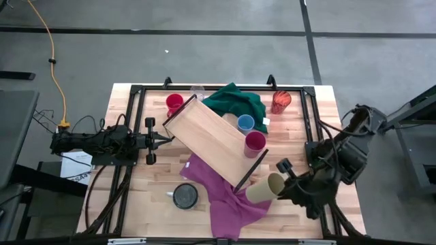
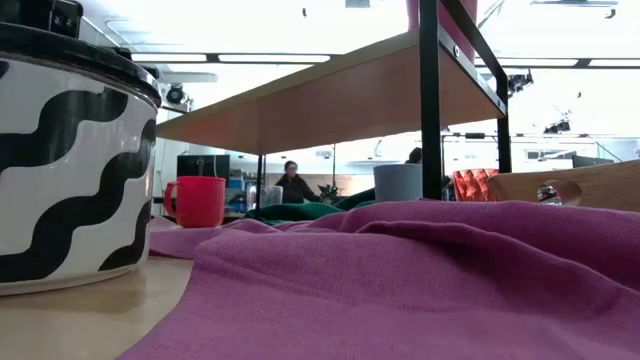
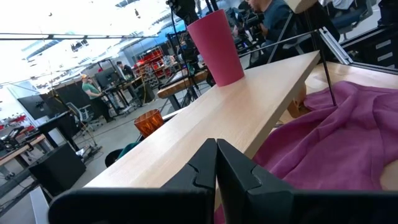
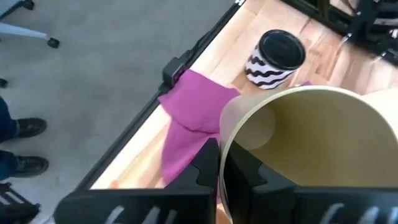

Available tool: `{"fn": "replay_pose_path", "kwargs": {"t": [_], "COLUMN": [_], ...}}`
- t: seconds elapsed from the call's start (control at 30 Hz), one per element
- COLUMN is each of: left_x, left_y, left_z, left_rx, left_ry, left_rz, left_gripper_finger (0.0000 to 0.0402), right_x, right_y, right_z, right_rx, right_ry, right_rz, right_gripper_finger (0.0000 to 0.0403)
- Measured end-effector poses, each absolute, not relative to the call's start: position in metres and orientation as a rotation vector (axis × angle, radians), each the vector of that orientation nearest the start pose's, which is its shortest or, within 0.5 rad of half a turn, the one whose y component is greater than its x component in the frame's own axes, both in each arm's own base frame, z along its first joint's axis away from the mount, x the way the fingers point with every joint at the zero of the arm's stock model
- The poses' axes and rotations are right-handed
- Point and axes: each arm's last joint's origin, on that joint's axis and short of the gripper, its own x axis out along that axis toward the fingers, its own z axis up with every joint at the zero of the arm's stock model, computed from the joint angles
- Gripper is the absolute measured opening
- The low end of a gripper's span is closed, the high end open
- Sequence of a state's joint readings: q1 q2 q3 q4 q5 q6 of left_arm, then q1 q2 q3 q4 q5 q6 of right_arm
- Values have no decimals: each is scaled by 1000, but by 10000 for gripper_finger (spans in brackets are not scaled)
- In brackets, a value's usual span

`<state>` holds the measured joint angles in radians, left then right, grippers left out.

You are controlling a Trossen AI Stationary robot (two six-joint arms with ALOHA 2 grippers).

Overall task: Stack small to large cups/mugs on shelf
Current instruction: Put the gray cup on the shelf

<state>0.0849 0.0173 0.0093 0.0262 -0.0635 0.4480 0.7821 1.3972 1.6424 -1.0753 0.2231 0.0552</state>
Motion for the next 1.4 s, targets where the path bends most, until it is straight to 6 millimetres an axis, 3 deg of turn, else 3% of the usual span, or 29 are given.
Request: {"fn": "replay_pose_path", "kwargs": {"t": [0.53,0.77,1.4], "left_x": [98,98,98], "left_y": [10,10,10], "left_z": [168,168,168], "left_rx": [447,447,447], "left_ry": [15,15,15], "left_rz": [150,150,150], "left_gripper_finger": [1,1,1], "right_x": [249,269,270], "right_y": [130,127,126], "right_z": [409,398,386], "right_rx": [-284,-264,-324], "right_ry": [707,739,833], "right_rz": [337,297,284], "right_gripper_finger": [0,0,0]}}
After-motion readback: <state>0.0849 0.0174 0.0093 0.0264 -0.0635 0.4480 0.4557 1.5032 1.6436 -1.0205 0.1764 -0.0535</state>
